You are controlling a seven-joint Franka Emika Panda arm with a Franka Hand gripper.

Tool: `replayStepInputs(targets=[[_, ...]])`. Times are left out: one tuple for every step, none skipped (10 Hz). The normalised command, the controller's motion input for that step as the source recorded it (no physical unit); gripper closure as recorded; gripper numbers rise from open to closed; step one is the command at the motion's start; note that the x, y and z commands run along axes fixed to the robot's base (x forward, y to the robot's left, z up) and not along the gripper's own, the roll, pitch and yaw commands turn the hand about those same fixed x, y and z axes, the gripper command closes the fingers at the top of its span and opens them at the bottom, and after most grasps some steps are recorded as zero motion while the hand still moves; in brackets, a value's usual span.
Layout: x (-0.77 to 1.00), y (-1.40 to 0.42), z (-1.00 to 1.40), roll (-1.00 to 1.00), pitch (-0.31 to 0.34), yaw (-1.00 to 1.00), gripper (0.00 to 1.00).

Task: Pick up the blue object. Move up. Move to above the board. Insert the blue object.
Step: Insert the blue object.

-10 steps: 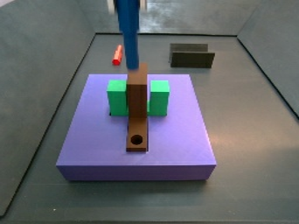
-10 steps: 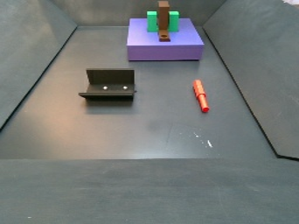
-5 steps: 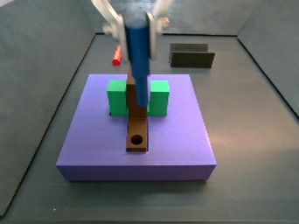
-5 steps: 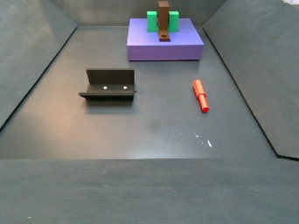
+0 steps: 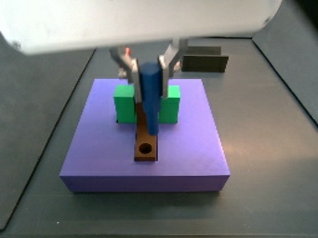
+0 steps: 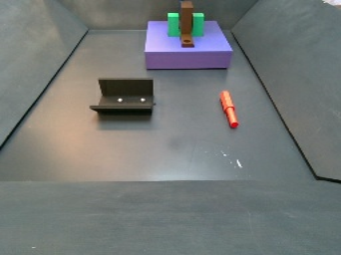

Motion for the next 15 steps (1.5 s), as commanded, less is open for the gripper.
replayStepInputs(targets=[[-0.01, -0.02, -0.31, 0.00, -0.061, 0.12, 1.00], [0.00, 0.00, -0.24, -0.03, -0.027, 0.09, 1.00], [0.00, -0.01, -0.16, -0.04, -0.031, 0.11, 1.00], [0.00, -0.01, -0.14, -0.05, -0.031, 0.11, 1.00], [-0.02, -0.01, -0.13, -0.07, -0.034, 0.10, 1.00], [-0.05, -0.03, -0.13, -0.07, -0.039, 0.09, 1.00], [-0.06, -0.05, -0.15, -0.05, -0.050, 0.08, 1.00], [-0.03, -0.05, -0.14, -0.06, -0.043, 0.09, 1.00], [-0.09, -0.05, -0.15, -0.03, -0.050, 0.06, 1.00], [-0.07, -0.11, -0.07, -0.03, -0.041, 0.05, 1.00], [-0.06, -0.11, -0.07, -0.03, -0.047, 0.06, 1.00], [-0.02, -0.06, -0.14, -0.01, -0.059, 0.08, 1.00], [0.00, -0.01, -0.22, 0.00, -0.066, 0.12, 1.00], [0.14, 0.00, -0.28, 0.00, -0.090, 0.15, 1.00], [0.25, 0.00, -0.27, 0.01, -0.076, 0.16, 1.00]])
